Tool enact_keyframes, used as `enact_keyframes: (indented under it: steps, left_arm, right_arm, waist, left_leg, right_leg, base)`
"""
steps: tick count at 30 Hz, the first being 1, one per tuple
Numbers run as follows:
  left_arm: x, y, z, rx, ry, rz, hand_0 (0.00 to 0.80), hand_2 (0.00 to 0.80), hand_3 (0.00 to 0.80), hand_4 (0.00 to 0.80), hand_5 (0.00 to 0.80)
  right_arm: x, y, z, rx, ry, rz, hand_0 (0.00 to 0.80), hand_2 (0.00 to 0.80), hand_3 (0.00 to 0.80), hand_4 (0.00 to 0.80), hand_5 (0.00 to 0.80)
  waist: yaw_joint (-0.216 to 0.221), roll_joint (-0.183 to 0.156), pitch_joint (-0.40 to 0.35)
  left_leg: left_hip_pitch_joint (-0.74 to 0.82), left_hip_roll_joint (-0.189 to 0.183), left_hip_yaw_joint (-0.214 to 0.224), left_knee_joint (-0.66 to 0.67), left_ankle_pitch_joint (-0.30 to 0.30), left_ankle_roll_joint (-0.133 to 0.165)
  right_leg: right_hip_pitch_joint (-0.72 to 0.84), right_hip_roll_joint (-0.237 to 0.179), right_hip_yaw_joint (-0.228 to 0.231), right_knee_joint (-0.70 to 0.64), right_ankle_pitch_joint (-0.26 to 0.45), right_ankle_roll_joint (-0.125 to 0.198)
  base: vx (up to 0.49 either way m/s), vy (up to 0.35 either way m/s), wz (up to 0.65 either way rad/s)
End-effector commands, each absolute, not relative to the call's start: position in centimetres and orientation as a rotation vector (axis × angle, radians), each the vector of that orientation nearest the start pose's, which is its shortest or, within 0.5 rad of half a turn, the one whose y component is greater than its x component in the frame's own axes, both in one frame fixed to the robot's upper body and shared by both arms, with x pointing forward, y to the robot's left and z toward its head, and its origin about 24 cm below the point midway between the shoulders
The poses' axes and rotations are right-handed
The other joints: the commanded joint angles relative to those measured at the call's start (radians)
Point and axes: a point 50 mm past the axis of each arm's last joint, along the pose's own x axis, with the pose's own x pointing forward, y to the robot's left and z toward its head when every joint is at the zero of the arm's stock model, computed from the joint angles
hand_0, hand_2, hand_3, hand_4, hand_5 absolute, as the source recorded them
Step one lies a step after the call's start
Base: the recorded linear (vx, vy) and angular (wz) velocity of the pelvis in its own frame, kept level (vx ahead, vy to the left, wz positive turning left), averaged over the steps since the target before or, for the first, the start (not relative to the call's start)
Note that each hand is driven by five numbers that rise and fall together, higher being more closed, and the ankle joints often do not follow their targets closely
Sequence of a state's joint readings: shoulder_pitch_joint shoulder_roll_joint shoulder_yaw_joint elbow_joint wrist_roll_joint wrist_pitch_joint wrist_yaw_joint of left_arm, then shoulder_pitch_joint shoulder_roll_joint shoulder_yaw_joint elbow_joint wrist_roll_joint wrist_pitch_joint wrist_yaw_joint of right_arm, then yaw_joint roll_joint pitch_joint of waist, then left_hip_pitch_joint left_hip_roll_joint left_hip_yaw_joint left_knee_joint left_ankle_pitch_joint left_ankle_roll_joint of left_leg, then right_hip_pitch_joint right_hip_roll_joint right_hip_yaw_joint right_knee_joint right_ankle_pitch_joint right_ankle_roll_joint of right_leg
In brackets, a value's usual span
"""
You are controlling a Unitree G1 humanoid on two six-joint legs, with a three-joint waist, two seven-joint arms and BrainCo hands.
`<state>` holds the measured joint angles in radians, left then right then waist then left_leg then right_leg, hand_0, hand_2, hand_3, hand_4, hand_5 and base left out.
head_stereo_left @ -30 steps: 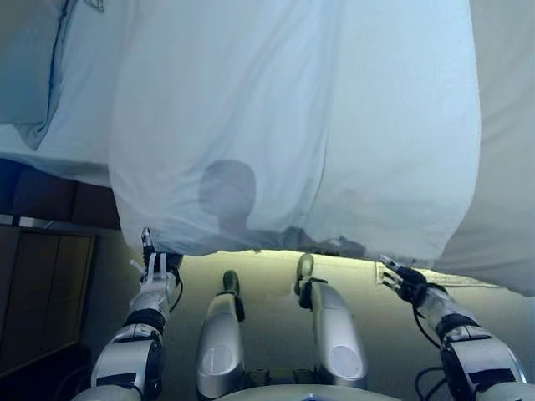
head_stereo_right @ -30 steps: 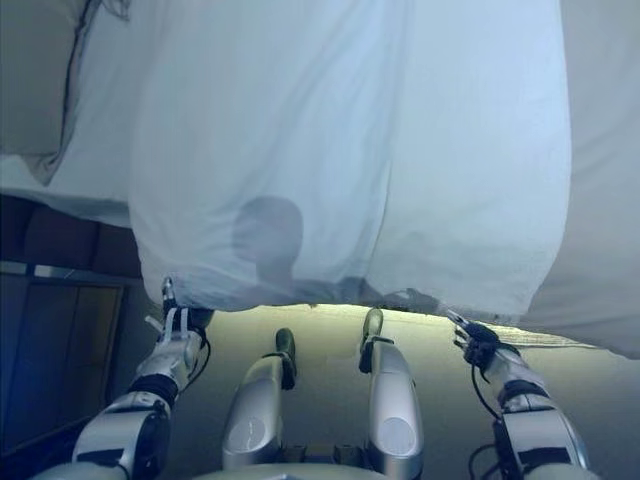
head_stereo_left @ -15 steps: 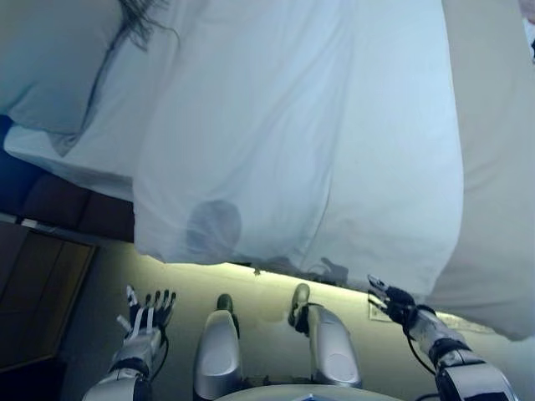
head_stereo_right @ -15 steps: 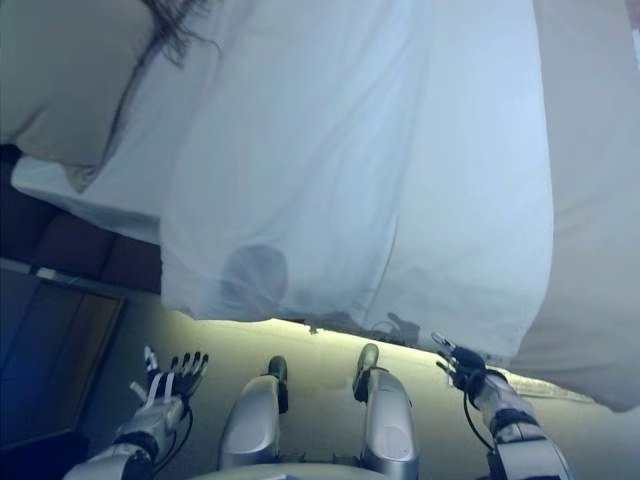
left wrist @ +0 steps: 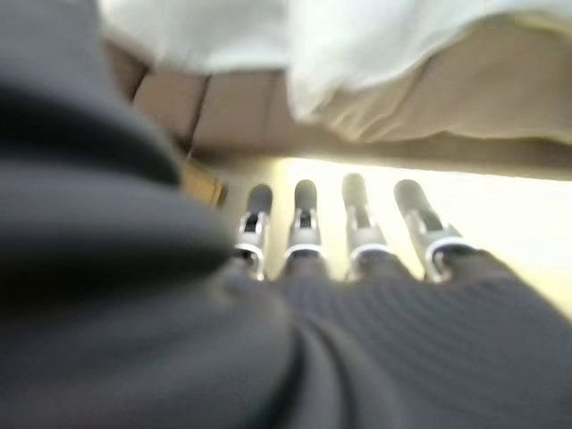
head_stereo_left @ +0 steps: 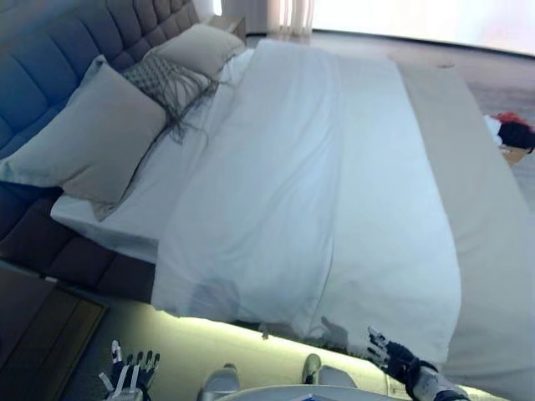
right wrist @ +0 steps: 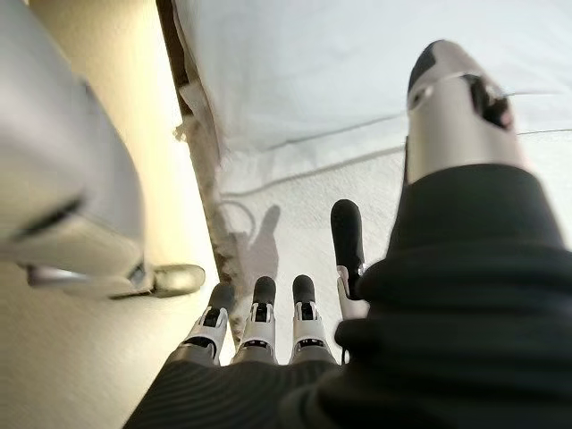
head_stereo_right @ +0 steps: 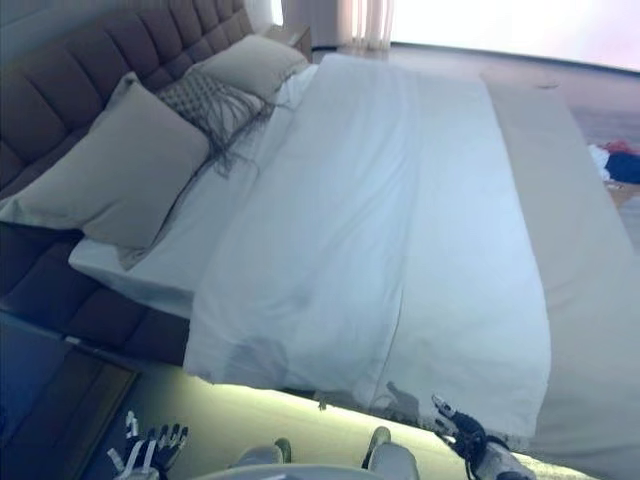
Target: Make the bed neatly
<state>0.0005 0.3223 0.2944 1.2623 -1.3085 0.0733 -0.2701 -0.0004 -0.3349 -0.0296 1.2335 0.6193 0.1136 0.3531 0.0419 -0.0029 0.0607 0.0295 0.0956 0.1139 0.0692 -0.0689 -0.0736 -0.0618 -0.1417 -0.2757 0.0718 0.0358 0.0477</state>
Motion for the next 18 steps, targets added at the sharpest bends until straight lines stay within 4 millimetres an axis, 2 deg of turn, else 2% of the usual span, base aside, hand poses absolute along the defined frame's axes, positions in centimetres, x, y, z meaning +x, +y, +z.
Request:
enact_keyframes:
  steps: [1,5,10,14,18]
  left_arm:
    - [11.6,29.3,-13.2,-1.103,0.518,0.773,0.0,0.0,0.0,0.0,0.0]
    - [11.4,27.3,-14.0,-1.061,0.616,0.681,0.0,0.0,0.0,0.0,0.0]
    - [10.7,24.9,-15.1,-0.883,0.858,0.517,0.0,0.0,0.0,0.0,0.0]
    - [10.3,22.6,-15.8,-0.852,0.942,0.431,0.0,0.0,0.0,0.0,0.0]
    - [9.4,20.7,-16.5,-0.917,0.984,0.491,0.0,0.0,0.0,0.0,0.0]
  right_arm:
    - [10.3,-25.7,-14.9,0.569,1.056,-0.285,0.0,0.0,0.0,0.0,0.0]
    - [8.7,-25.3,-15.5,0.624,1.084,-0.37,0.0,0.0,0.0,0.0,0.0]
    - [7.7,-24.9,-16.0,0.662,1.108,-0.502,0.0,0.0,0.0,0.0,0.0]
    - [6.4,-23.8,-16.6,0.606,1.188,-0.494,0.0,0.0,0.0,0.0,0.0]
    - [6.7,-22.5,-16.9,0.538,1.211,-0.392,0.0,0.0,0.0,0.0,0.0]
  waist:
    - [0.0,-0.004,0.014]
    - [-0.011,0.006,-0.013]
    - [-0.029,0.019,-0.03]
    - [-0.034,0.02,-0.035]
    - [-0.025,0.007,-0.038]
  left_leg:
    - [0.019,-0.023,0.002,-0.081,0.06,0.001]
    - [0.05,-0.02,0.012,-0.141,0.081,-0.003]
    - [0.064,-0.02,0.032,-0.151,0.078,-0.004]
    - [0.073,-0.021,0.042,-0.144,0.07,0.004]
    - [0.084,-0.024,0.034,-0.143,0.064,0.012]
  right_leg:
    - [0.121,-0.046,0.015,-0.085,0.01,0.077]
    - [0.147,-0.034,0.016,-0.134,0.027,0.078]
    - [0.154,-0.029,0.02,-0.159,0.038,0.079]
    - [0.162,-0.032,0.022,-0.154,0.035,0.076]
    - [0.174,-0.033,0.02,-0.153,0.034,0.075]
  base:
    - [0.102,0.003,-0.03]
    - [0.095,0.01,-0.09]
    - [0.071,0.032,-0.05]
    - [0.08,0.015,-0.1]
    - [0.095,-0.01,-0.05]
